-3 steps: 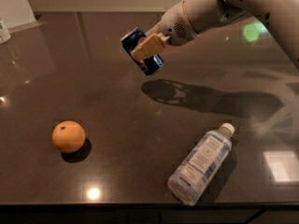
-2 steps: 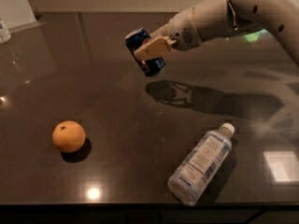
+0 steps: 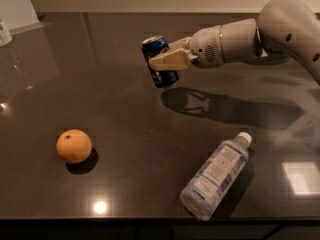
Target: Place pepsi can upright
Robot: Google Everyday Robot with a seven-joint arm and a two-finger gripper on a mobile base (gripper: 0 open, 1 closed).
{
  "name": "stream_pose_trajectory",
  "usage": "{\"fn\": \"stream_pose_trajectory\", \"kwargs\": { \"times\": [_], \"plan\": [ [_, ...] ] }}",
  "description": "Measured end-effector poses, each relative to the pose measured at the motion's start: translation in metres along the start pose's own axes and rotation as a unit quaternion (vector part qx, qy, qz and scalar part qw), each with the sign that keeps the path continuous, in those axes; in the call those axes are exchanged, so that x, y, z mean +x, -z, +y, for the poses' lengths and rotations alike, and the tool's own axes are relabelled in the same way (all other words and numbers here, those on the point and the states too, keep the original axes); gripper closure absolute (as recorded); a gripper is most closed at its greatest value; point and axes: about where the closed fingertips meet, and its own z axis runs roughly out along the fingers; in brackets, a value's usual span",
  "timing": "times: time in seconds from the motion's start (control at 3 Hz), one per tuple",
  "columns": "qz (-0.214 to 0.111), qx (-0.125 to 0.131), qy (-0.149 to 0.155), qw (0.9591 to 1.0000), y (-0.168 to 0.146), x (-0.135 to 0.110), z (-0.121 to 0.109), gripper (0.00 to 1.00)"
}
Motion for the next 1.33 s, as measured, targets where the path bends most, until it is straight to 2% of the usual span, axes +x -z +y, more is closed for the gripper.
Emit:
{"fn": "stream_pose_trajectory", "kwargs": {
  "times": [0.67, 1.33],
  "plan": [
    [-0.066, -0.009, 0.011, 0.9977, 0.005, 0.016, 0.000, 1.00],
    [-0.113, -0.020, 0.044, 0.9924, 0.009, 0.021, 0.004, 1.00]
  ]
}}
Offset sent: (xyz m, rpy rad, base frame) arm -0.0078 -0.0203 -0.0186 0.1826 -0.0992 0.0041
